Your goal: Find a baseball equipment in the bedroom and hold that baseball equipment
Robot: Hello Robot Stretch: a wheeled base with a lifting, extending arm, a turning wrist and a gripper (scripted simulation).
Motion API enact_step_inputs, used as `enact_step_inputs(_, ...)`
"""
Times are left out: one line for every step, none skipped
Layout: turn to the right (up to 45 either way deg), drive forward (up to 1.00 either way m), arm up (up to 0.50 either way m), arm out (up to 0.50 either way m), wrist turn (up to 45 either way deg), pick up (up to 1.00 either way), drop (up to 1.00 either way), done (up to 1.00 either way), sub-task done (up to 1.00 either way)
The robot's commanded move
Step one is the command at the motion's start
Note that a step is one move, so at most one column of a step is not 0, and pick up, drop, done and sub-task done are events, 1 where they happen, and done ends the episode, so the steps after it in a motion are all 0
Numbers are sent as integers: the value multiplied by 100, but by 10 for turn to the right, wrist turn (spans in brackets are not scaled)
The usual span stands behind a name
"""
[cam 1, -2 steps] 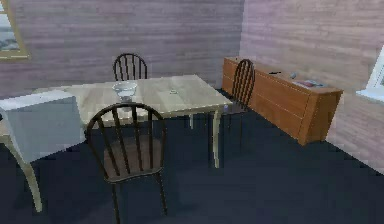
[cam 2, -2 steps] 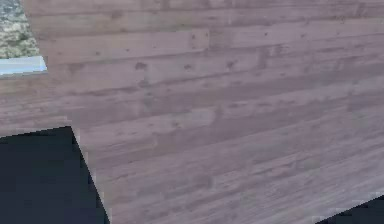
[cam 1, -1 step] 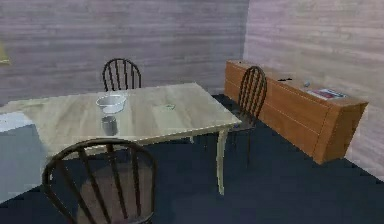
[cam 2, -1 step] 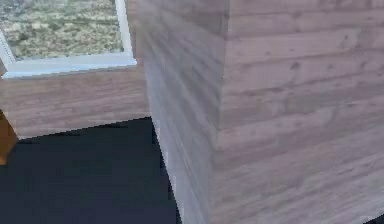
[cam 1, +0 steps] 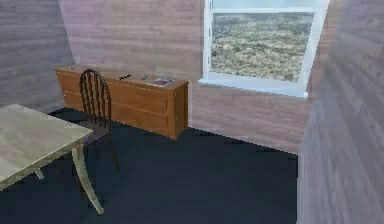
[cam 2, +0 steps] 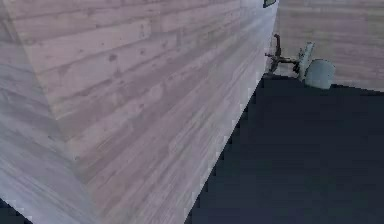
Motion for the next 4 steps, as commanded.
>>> enact_step_inputs(210, 0, 0, 0, 0, 0, 0, 0, 0)
enact_step_inputs(0, 30, 0, 0, 0, 0, 0, 0, 0)
enact_step_inputs(-270, 0, 0, 0, 0, 0, 0, 0, 0)
enact_step_inputs(0, 100, 0, 0, 0, 0, 0, 0, 0)
